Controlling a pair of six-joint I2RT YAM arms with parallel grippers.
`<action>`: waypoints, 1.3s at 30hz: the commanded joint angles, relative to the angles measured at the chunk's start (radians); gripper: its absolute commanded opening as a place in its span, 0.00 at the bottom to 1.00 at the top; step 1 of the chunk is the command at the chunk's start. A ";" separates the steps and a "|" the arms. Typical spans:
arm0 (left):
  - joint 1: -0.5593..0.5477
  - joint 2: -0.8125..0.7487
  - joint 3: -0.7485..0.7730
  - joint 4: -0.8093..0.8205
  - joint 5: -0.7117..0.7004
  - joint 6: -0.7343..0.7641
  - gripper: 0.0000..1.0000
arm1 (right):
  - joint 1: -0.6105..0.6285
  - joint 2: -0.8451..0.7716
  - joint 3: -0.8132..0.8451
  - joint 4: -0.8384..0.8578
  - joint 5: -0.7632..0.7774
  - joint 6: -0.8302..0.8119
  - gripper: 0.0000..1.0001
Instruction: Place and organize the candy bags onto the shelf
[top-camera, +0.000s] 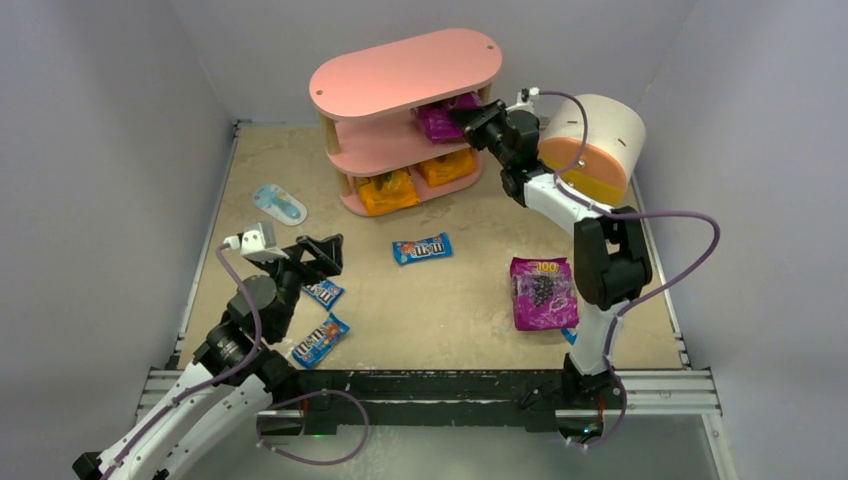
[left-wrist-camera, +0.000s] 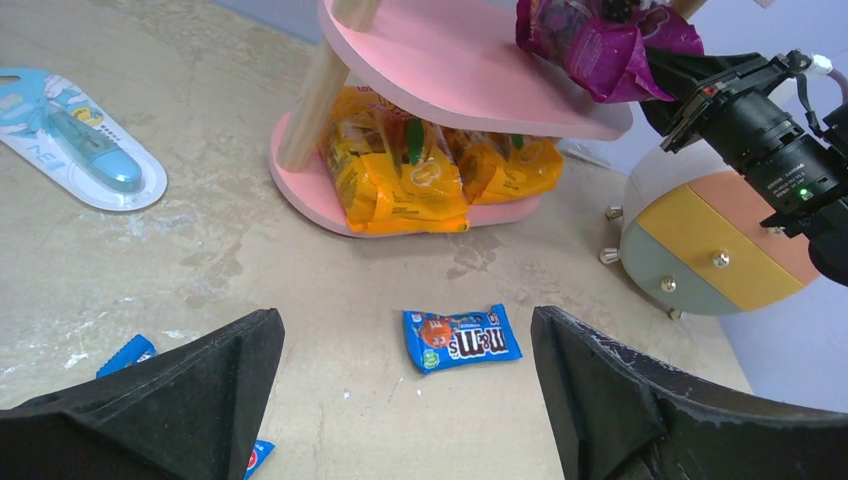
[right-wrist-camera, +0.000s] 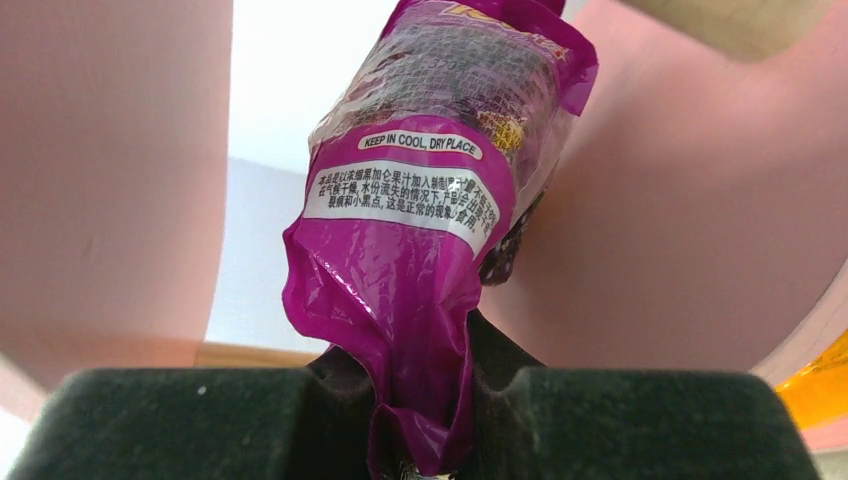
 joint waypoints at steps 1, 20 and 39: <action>-0.001 -0.018 -0.002 -0.020 -0.049 -0.030 1.00 | -0.010 0.027 0.133 -0.087 0.094 -0.050 0.13; -0.001 -0.029 -0.002 -0.048 -0.065 -0.057 1.00 | -0.021 0.018 0.203 -0.308 0.195 -0.130 0.73; 0.000 0.024 0.010 -0.036 0.002 -0.080 1.00 | -0.020 -0.337 -0.060 -0.538 0.276 -0.358 0.97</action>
